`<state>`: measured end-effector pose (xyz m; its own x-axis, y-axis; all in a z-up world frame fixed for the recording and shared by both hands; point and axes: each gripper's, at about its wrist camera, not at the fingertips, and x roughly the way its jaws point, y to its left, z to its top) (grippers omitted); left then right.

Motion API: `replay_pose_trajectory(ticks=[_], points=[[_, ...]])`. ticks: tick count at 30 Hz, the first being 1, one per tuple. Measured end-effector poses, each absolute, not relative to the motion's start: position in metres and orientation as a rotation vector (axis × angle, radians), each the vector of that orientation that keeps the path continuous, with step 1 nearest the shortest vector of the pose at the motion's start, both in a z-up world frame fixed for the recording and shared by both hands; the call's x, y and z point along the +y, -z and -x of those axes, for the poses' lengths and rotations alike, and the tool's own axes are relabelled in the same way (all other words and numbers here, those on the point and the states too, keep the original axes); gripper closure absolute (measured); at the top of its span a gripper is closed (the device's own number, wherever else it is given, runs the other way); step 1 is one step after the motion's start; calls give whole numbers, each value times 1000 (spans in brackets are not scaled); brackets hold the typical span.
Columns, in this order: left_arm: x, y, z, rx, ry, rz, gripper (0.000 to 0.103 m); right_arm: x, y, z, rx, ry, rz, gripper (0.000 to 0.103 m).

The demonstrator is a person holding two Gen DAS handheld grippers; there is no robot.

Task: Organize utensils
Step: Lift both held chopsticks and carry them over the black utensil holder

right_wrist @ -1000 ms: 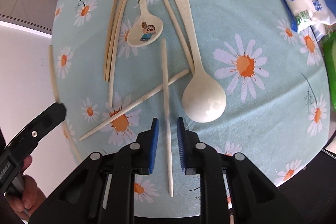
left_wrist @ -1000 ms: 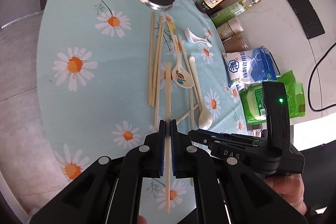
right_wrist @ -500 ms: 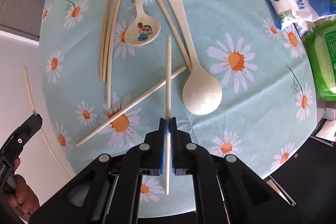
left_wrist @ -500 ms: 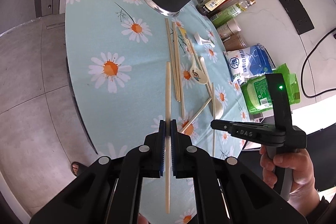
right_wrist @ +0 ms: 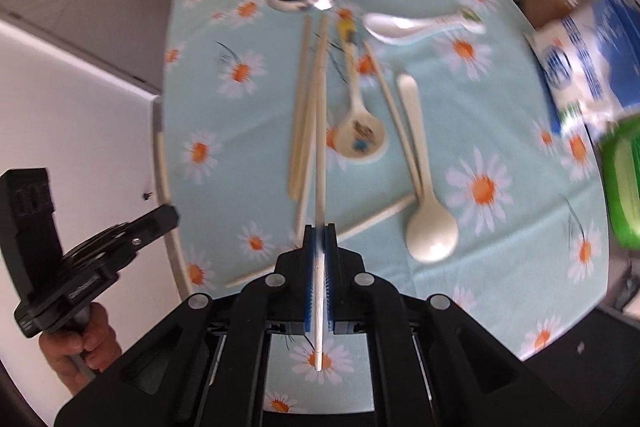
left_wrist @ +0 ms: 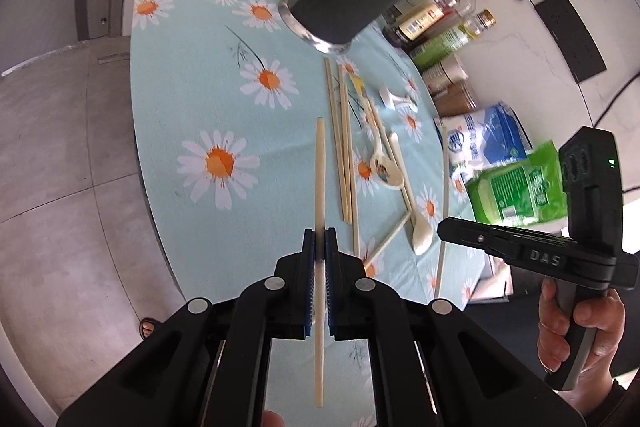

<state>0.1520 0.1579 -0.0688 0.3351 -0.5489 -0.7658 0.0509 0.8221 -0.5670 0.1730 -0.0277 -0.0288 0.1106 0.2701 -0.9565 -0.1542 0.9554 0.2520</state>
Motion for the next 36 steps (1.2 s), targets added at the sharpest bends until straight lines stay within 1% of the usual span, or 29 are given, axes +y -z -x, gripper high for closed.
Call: replay_pose_trajectory(ticks=[7, 13, 18, 26, 30, 36], points=[[132, 31, -174, 1065, 265, 494, 99, -33, -2, -199, 1282, -611, -67, 97], [105, -13, -198, 953, 186, 450, 99, -58, -32, -233, 1132, -789, -148, 97], [96, -54, -221, 764, 125, 423, 99, -72, -70, -265, 962, -862, -187, 97], [98, -95, -252, 516, 96, 433, 99, -78, -113, -308, 748, -901, -235, 97], [103, -111, -270, 402, 95, 439, 99, -77, -126, -338, 669, -876, -251, 97], [107, -125, -297, 288, 102, 459, 99, -82, -135, -381, 631, -868, -343, 97]])
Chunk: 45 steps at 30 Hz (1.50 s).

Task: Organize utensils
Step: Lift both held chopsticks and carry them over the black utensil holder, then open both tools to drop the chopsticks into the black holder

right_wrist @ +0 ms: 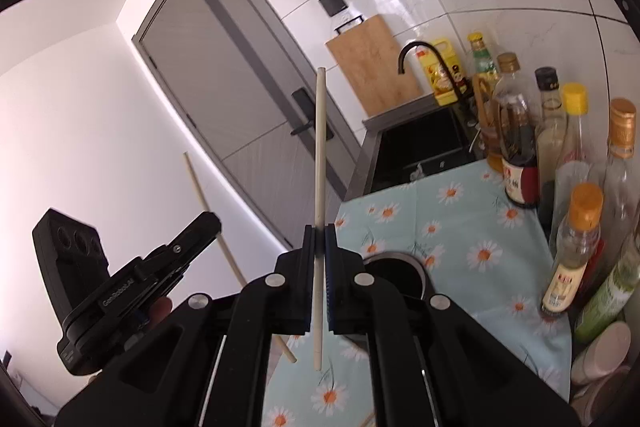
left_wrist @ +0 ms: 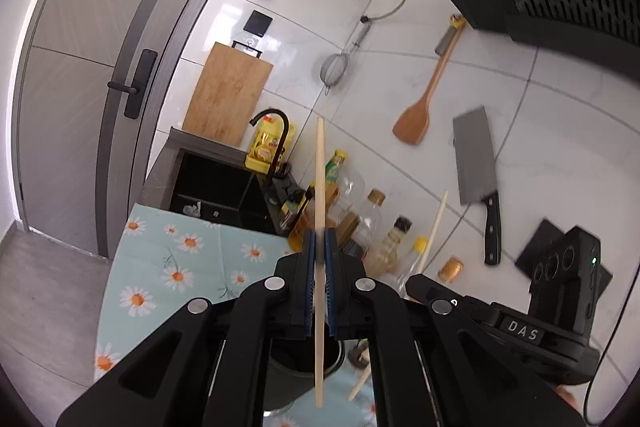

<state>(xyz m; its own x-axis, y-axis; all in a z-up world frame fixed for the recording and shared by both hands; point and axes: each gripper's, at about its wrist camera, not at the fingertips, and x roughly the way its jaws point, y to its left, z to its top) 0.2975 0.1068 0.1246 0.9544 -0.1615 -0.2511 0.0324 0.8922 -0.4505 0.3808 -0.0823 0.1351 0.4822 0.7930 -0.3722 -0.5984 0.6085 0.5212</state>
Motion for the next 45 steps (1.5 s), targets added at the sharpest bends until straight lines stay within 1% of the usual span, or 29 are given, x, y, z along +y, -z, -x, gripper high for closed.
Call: replay_pose_trajectory(ticks=[3, 6, 9, 14, 19, 29, 31, 32, 33, 34, 35, 36, 45], points=[[108, -128, -315, 254, 109, 490, 99, -86, -136, -400, 605, -868, -390, 97], [109, -128, -326, 219, 100, 497, 99, -91, -136, -410, 499, -863, -403, 97], [111, -122, -338, 218, 88, 522, 99, -95, -128, -417, 485, -867, -454, 97], [109, -108, -354, 234, 85, 524, 99, -93, -118, -432, 473, -853, -470, 97], [103, -95, -360, 272, 83, 485, 99, -81, -112, -433, 465, -845, -412, 97], [92, -79, -362, 366, 65, 420, 97, -69, -91, -429, 520, -803, -354, 97], [90, -77, -360, 382, 66, 424, 97, -67, -90, -426, 535, -782, -344, 96], [90, -76, -358, 397, 69, 423, 97, -66, -89, -425, 540, -774, -336, 94], [90, -75, -357, 415, 54, 416, 87, -66, -89, -424, 546, -772, -334, 88], [90, -76, -354, 419, 33, 417, 64, -66, -88, -423, 552, -765, -336, 82], [93, -75, -350, 416, 25, 434, 55, -67, -89, -422, 556, -758, -342, 70], [97, -75, -346, 411, 34, 460, 50, -69, -89, -421, 560, -753, -357, 67], [115, -87, -322, 424, 41, 462, 51, -72, -110, -410, 570, -753, -349, 67]])
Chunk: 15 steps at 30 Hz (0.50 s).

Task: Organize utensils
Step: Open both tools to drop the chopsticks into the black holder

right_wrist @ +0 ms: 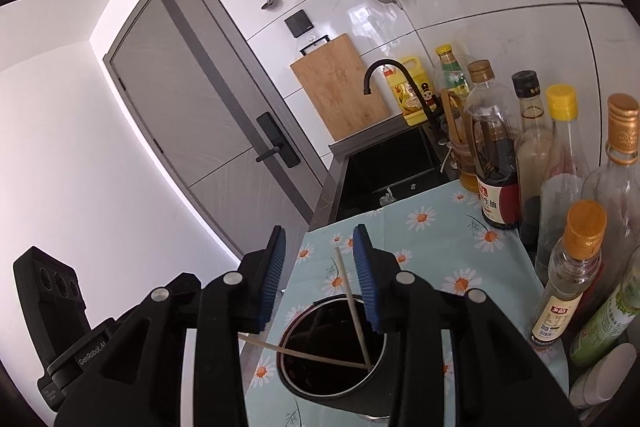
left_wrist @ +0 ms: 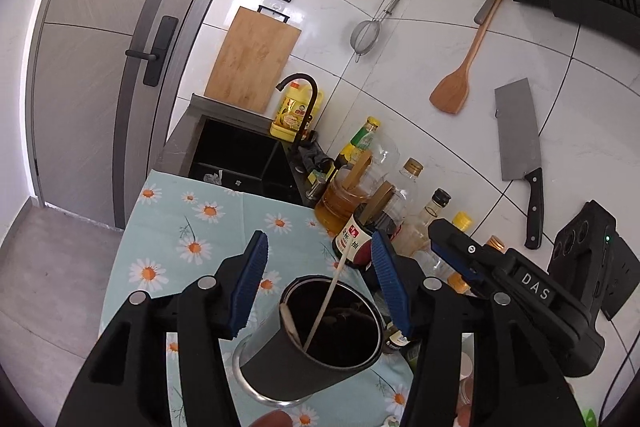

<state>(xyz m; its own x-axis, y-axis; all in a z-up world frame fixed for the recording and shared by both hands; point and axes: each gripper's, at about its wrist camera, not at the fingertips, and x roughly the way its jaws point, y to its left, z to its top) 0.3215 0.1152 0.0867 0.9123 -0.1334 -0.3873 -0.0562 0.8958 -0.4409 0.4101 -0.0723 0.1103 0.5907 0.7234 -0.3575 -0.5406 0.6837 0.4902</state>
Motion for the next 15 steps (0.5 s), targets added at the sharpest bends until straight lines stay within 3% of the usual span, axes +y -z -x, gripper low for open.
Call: replay_pose_trajectory(ticks=[8, 15], points=[[129, -97, -293, 451, 86, 433, 51, -70, -129, -385, 577, -768, -309, 67], [113, -103, -253, 514, 165, 229, 51, -84, -132, -347, 643, -788, -273, 62]])
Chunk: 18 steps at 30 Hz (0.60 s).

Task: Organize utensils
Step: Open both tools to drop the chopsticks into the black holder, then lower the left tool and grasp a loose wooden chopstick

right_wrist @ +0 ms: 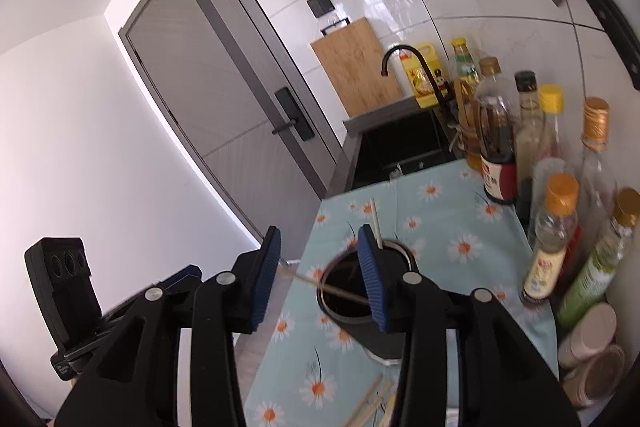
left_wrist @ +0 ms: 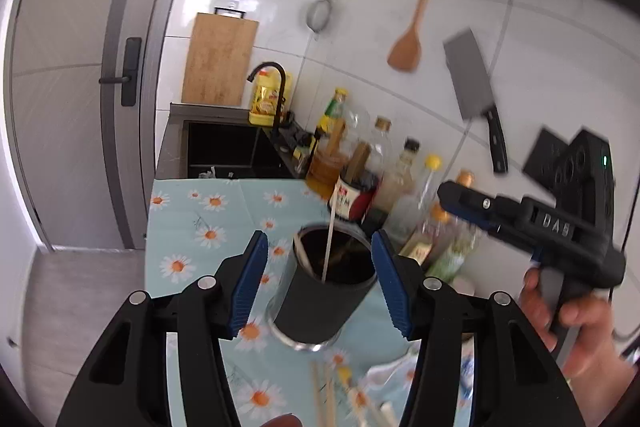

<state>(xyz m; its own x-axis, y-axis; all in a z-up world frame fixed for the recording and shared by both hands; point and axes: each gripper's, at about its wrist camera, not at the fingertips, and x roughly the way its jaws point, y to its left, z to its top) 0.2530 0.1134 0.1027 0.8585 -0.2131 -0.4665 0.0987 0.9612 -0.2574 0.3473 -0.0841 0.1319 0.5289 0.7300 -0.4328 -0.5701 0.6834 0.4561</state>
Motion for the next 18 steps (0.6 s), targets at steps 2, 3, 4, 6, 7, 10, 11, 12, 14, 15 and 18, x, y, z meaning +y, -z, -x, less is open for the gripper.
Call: replay_pose_trajectory(ticks=[2, 3, 4, 6, 7, 10, 11, 12, 14, 15, 18], points=[[108, -98, -240, 553, 209, 181, 50, -91, -128, -334, 667, -769, -252, 62], [105, -95, -235, 571, 223, 160, 51, -95, -126, -328, 680, -769, -250, 62], [103, -91, -229, 588, 245, 140, 51, -98, -123, -323, 690, -769, -248, 62], [99, -81, -216, 625, 286, 102, 51, -106, -118, -312, 715, -761, -241, 62], [97, -77, -213, 641, 292, 81, 51, -110, -115, -305, 730, -763, -236, 62], [96, -64, -198, 699, 339, 56, 51, -122, -106, -288, 771, -754, -217, 61], [95, -61, -196, 712, 346, 47, 51, -125, -102, -283, 787, -755, -213, 60], [93, -58, -190, 729, 360, 23, 51, -128, -98, -278, 807, -749, -204, 59], [89, -51, -181, 757, 385, -15, 50, -134, -89, -266, 845, -728, -169, 53], [86, -46, -176, 779, 402, -32, 51, -136, -86, -262, 858, -709, -149, 48], [78, -36, -166, 828, 459, -58, 51, -143, -74, -245, 883, -671, -106, 40]])
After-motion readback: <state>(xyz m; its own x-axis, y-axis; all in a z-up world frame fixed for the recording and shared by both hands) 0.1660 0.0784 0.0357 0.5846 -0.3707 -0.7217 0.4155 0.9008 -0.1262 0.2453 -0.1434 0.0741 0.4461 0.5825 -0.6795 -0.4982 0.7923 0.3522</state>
